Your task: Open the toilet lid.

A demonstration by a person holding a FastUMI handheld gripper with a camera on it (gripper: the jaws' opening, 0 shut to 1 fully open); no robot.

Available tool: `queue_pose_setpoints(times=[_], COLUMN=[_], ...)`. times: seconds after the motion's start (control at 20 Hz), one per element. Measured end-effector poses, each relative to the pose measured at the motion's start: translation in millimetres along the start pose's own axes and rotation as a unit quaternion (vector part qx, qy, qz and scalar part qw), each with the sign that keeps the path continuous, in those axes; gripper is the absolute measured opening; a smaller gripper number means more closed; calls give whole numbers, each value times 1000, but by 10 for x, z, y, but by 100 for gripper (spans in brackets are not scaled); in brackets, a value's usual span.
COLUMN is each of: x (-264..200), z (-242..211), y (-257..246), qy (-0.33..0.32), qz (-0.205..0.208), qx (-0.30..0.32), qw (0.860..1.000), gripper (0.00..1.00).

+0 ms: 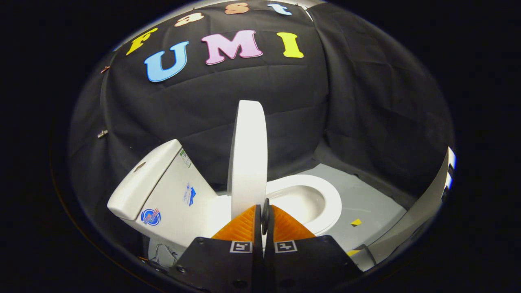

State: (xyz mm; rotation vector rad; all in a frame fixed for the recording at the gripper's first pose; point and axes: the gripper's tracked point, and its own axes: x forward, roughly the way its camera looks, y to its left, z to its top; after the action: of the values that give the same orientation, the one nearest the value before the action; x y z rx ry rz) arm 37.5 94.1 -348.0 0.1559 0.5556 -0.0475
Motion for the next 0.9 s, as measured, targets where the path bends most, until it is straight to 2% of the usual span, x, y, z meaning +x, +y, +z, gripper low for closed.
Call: queue_pose_setpoints(times=[0.45, 0.9], x=[-139, -224], z=[47, -30], y=[512, 1098], qy=[-43, -78], qz=[-16, -4], qx=[-64, -130], qw=[997, 988], gripper=[5, 5])
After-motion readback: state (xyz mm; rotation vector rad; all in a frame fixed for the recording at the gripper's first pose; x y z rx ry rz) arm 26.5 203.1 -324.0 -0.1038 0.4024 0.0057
